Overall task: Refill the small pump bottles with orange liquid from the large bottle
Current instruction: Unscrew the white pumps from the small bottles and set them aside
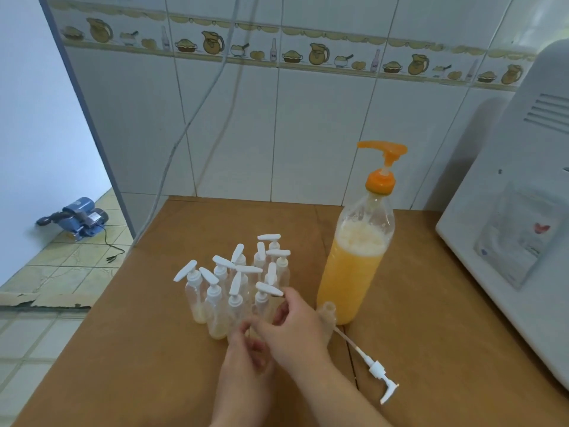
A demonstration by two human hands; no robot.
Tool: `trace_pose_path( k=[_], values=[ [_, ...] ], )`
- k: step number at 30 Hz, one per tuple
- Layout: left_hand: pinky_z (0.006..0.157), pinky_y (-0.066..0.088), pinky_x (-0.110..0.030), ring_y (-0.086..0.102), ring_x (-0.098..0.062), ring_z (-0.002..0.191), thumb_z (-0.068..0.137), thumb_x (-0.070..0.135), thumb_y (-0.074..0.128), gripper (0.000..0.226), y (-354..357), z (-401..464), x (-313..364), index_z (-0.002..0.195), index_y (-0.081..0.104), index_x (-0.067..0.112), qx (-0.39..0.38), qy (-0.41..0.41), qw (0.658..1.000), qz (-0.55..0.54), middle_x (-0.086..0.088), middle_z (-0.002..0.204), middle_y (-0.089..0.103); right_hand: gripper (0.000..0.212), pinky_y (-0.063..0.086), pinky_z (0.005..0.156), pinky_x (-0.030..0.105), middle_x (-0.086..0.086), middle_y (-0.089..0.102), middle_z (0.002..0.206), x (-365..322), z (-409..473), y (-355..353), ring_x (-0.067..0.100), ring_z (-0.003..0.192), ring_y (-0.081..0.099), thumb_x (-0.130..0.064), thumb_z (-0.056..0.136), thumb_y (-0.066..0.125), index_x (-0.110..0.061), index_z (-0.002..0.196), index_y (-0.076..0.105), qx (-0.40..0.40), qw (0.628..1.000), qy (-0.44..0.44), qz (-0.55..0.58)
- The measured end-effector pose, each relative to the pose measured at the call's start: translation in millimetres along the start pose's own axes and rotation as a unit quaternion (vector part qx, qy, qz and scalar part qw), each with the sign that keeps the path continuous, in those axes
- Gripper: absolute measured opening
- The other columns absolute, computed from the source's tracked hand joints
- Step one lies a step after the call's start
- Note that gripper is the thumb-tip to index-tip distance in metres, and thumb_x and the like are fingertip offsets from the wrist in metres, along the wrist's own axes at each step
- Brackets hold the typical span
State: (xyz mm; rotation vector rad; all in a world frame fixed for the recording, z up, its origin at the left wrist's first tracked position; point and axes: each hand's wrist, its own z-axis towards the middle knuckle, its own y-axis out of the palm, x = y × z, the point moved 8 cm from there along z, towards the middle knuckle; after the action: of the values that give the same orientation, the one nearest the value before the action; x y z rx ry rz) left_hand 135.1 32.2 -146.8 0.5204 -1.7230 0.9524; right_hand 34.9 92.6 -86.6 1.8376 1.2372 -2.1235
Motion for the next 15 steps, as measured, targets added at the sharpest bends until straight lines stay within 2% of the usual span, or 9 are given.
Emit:
trace_pose_path(
  k=[4, 7, 9, 12, 13, 15],
  values=[
    [0.063, 0.047, -0.018, 0.057, -0.012, 0.070, 0.076, 0.018, 0.070, 0.059, -2, 3, -2, 0.127, 0.042, 0.027, -0.005, -0.003, 1.000, 0.006, 0.002, 0.087, 0.060, 0.028, 0.034, 0.057, 0.011, -0.016, 0.052, 0.072, -2, 11, 8, 0.000, 0.065, 0.048, -0.042, 0.076, 0.071, -0.032, 0.100, 0.061, 0.033, 0.999, 0.010, 0.005],
    [0.065, 0.046, -0.014, 0.057, -0.008, 0.075, 0.076, 0.022, 0.072, 0.058, -5, -1, -3, 0.127, 0.044, 0.026, 0.000, 0.015, 0.999, 0.032, 0.006, 0.093, 0.057, 0.012, 0.035, 0.055, 0.012, -0.013, 0.057, 0.073, -6, 7, -1, 0.001, 0.066, 0.051, -0.034, 0.078, 0.069, -0.029, 0.087, 0.062, 0.069, 0.997, -0.015, -0.009],
    [0.072, 0.044, -0.013, 0.053, -0.007, 0.085, 0.076, 0.021, 0.073, 0.056, -8, -4, 2, 0.124, 0.044, 0.026, 0.009, 0.053, 0.997, 0.053, 0.008, 0.099, 0.050, 0.014, 0.036, 0.053, 0.015, -0.009, 0.055, 0.064, -9, 1, -13, 0.004, 0.060, 0.047, -0.032, 0.075, 0.071, -0.025, 0.074, 0.059, 0.097, 0.995, -0.030, 0.003],
    [0.094, 0.041, -0.024, 0.042, -0.014, 0.108, 0.077, 0.027, 0.074, 0.056, -11, -11, 17, 0.116, 0.036, 0.034, 0.027, 0.093, 0.994, 0.056, 0.013, 0.110, 0.037, 0.024, 0.043, 0.055, 0.027, -0.007, 0.051, 0.055, -15, -7, -30, 0.009, 0.054, 0.044, -0.035, 0.067, 0.076, -0.019, 0.067, 0.058, 0.099, 0.991, -0.015, 0.086],
    [0.099, 0.037, -0.026, 0.037, -0.010, 0.111, 0.079, 0.034, 0.072, 0.054, -10, -14, 24, 0.116, 0.033, 0.037, 0.024, 0.104, 0.993, 0.051, 0.019, 0.113, 0.033, 0.026, 0.043, 0.054, 0.028, -0.008, 0.049, 0.055, -19, -10, -35, 0.009, 0.054, 0.044, -0.034, 0.067, 0.078, -0.017, 0.068, 0.059, 0.086, 0.989, -0.005, 0.117],
    [0.097, 0.035, -0.022, 0.039, 0.002, 0.112, 0.083, 0.047, 0.063, 0.043, -9, -18, 40, 0.115, 0.035, 0.044, 0.002, 0.134, 0.991, 0.022, 0.031, 0.114, 0.037, 0.022, 0.043, 0.050, 0.021, -0.005, 0.050, 0.058, -26, -15, -40, 0.008, 0.054, 0.045, -0.026, 0.070, 0.081, -0.013, 0.074, 0.064, 0.044, 0.980, 0.016, 0.196]
  ],
)
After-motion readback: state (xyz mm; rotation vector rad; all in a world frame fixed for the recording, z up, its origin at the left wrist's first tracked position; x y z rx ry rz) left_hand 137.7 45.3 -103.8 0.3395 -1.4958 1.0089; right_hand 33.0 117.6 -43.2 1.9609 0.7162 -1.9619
